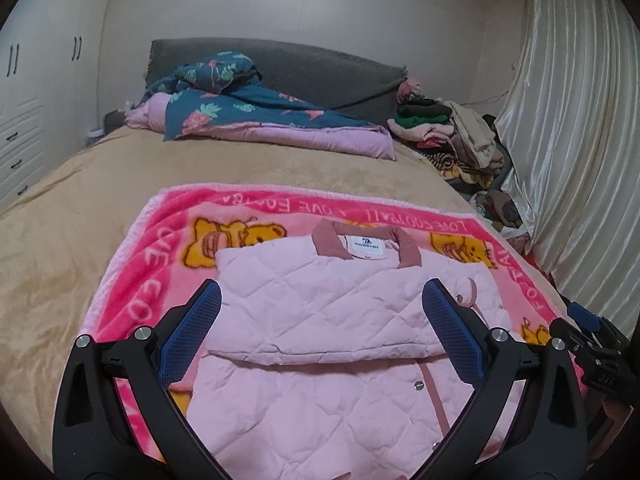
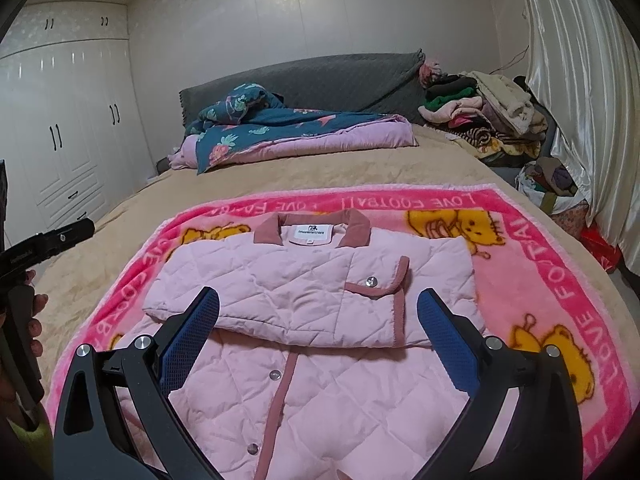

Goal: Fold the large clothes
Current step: 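Move both tools back over the jacket's hem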

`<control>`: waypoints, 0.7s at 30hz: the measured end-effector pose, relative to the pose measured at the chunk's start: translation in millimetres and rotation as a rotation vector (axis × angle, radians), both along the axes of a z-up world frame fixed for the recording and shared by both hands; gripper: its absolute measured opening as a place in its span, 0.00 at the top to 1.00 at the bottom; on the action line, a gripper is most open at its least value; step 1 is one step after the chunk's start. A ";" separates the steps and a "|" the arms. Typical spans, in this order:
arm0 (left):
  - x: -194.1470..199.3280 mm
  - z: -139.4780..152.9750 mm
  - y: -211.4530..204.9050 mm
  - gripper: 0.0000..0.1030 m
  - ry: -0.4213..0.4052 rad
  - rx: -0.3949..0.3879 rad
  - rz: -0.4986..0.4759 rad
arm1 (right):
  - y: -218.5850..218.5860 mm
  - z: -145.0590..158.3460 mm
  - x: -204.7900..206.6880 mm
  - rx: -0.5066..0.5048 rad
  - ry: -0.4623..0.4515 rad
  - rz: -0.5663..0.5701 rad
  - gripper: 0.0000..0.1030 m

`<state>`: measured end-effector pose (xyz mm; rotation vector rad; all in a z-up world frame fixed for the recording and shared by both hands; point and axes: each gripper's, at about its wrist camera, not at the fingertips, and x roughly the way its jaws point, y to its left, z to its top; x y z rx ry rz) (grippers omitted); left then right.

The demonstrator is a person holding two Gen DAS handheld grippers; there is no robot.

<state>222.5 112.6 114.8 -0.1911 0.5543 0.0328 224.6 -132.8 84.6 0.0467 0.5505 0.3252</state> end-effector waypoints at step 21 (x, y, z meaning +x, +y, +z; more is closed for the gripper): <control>-59.0 -5.5 -3.7 0.08 -0.032 -0.012 0.043 | -13.0 20.3 -39.3 0.029 -0.044 0.019 0.04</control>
